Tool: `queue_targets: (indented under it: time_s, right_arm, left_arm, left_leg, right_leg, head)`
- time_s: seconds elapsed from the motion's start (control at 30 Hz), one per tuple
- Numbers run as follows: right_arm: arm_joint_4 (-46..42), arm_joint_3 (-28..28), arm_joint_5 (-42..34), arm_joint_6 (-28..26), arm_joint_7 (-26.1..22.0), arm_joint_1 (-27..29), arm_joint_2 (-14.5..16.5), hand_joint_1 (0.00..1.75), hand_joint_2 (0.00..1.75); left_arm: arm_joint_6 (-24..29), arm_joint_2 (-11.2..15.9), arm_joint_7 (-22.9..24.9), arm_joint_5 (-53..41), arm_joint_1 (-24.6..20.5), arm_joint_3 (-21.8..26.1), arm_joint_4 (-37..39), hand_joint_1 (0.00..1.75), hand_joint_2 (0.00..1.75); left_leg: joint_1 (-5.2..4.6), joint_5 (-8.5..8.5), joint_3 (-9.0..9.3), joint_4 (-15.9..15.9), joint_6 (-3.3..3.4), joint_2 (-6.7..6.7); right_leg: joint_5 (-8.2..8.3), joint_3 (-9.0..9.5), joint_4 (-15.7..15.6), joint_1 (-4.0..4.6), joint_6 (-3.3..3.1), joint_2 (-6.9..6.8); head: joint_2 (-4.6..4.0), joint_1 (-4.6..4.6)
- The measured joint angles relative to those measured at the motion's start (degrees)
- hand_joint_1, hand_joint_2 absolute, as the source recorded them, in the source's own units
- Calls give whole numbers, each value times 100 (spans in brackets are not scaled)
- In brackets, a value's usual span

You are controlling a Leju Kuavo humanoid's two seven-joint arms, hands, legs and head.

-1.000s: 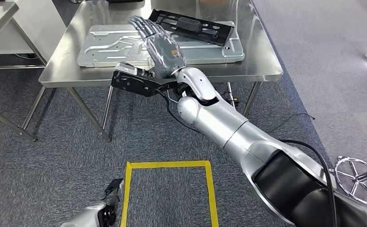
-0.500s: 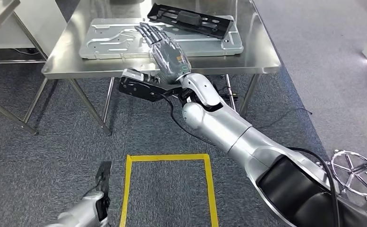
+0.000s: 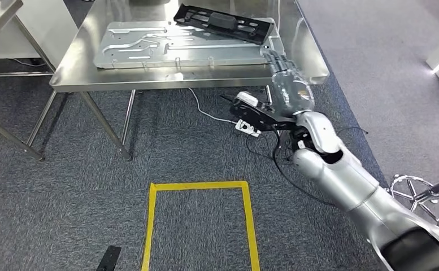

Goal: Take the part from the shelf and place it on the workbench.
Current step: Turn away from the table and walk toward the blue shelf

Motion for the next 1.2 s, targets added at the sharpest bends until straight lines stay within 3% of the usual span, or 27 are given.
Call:
queue_targets:
  time_s: [0.07, 0.13, 0.23, 0.3, 0.33, 0.37, 0.43, 0.5, 0.6, 0.67, 0.73, 0.8, 0.83, 0.87, 0.9, 1.0, 1.03, 1.13, 1.2]
  right_arm:
    - [-239, -62, 11, 42, 42, 98, -134, 0, 0]
    - [-444, -122, 17, 55, 72, 187, -247, 0, 0]
    - [-685, -203, 20, 56, 85, 262, -366, 0, 0]
    - [-805, -245, 25, 65, 104, 337, -431, 0, 0]
    - [-862, -262, 31, 76, 118, 373, -461, 0, 0]
    - [-923, -279, 40, 90, 137, 399, -487, 0, 0]
    - [-1042, -321, 62, 123, 165, 418, -527, 0, 0]
    - [-1153, -375, 73, 151, 185, 434, -559, 0, 0]
    - [-1269, -420, 85, 163, 199, 491, -606, 0, 0]
    - [-1348, -442, 96, 181, 209, 518, -625, 0, 0]
    - [-1420, -466, 104, 215, 227, 529, -635, 0, 0]
    - [-1468, -483, 109, 244, 249, 558, -642, 0, 0]
    - [-1486, -489, 109, 253, 258, 580, -647, 0, 0]
    - [-1502, -492, 109, 255, 265, 599, -652, 0, 0]
    - [-1520, -496, 110, 256, 269, 613, -659, 0, 0]
    - [-1590, -531, 115, 252, 273, 620, -682, 0, 0]
    - [-1608, -544, 118, 251, 275, 621, -690, 0, 0]
    - [-1639, -554, 126, 251, 287, 651, -712, 0, 0]
    - [-1663, -564, 133, 250, 289, 663, -732, 0, 0]
  left_arm:
    - [7, 38, 74, 16, 38, -1, 0, 0, 0]
    - [13, 74, 114, 17, 65, -1, 1, 0, 0]
    - [19, 113, 133, 19, 64, -1, -1, 0, 0]
    - [42, 121, 169, 21, 72, -1, 0, 0, 0]
    - [56, 122, 197, 21, 81, -1, 0, 0, 0]
    - [72, 122, 225, 20, 88, -1, 0, 0, 0]
    - [88, 122, 265, 19, 91, -1, -1, 0, 0]
    - [95, 125, 280, 20, 84, -1, -1, 0, 0]
    - [108, 151, 285, 20, 82, 1, -1, 0, 0]
    - [118, 173, 293, 19, 86, 2, -1, 0, 0]
    - [123, 189, 315, 18, 85, 2, -1, 0, 0]
    - [125, 200, 355, 17, 86, 2, -1, 0, 0]
    - [125, 203, 372, 17, 88, 2, -1, 0, 0]
    - [125, 205, 385, 17, 89, 2, -1, 0, 0]
    - [125, 208, 392, 17, 89, 2, -1, 0, 0]
    - [129, 237, 406, 15, 72, 2, -1, 0, 0]
    - [133, 250, 414, 14, 63, 3, -2, 0, 0]
    - [156, 272, 451, 9, 54, 8, -2, 0, 0]
    - [166, 279, 470, 4, 60, 8, -2, 0, 0]
  left_leg:
    - [-7, 71, -19, -37, 59, 4]
    - [9, 167, -33, -114, 143, 24]
    - [9, 278, -125, -158, 228, 34]
    - [5, 332, -203, -150, 233, 26]
    - [5, 356, -241, -141, 225, 22]
    - [5, 377, -280, -124, 211, 19]
    - [6, 403, -354, -64, 177, 18]
    - [-12, 425, -421, 6, 129, 17]
    - [-22, 492, -466, 8, 27, 10]
    - [-7, 392, -537, 110, -43, 10]
    - [7, 8, -740, 615, -102, 12]
    - [11, -405, -988, 1361, -133, 15]
    - [11, -503, -1040, 1598, -129, 15]
    - [7, -505, -991, 1635, -110, 14]
    - [-2, -418, -832, 1451, -75, 12]
    - [-71, -84, -76, 275, 106, 13]
    - [-99, -40, 66, 32, 153, 15]
    - [-140, 45, 114, -128, 211, 13]
    - [-111, 165, 110, -242, 242, 32]
  right_leg:
    - [37, -9, -26, -10, 73, 1]
    - [-106, -63, 91, -19, 126, 1]
    - [-776, -382, 1019, -24, 167, -5]
    - [-1029, -516, 1564, -27, 186, -5]
    - [-1004, -443, 1550, -30, 191, -7]
    - [-897, -262, 1323, -34, 193, -9]
    - [-641, 255, 512, -44, 180, -9]
    - [-525, 512, 29, -32, 137, 4]
    - [-455, 463, 8, -5, 22, 15]
    - [-387, 417, -5, -14, -68, 1]
    - [-322, 352, -13, -20, -133, -18]
    - [-266, 277, -10, -1, -159, -26]
    - [-238, 240, -8, 13, -165, -28]
    - [-210, 204, -8, 28, -171, -27]
    - [-184, 173, -7, 46, -175, -26]
    - [-114, 116, -10, 79, -163, -25]
    - [-93, 102, -11, 74, -144, -32]
    - [-26, 78, -37, 47, -49, -52]
    - [-147, 44, 43, 46, 14, -45]
  head:
    - [0, 1]
    - [0, 5]
    - [0, 13]
    - [0, 14]
    - [0, 15]
    - [0, 15]
    - [0, 14]
    - [0, 10]
    - [0, 6]
    - [0, -4]
    - [0, -20]
    - [0, -25]
    - [0, -25]
    - [0, -26]
    - [0, -26]
    - [0, -22]
    - [0, -24]
    - [0, -24]
    - [0, -15]
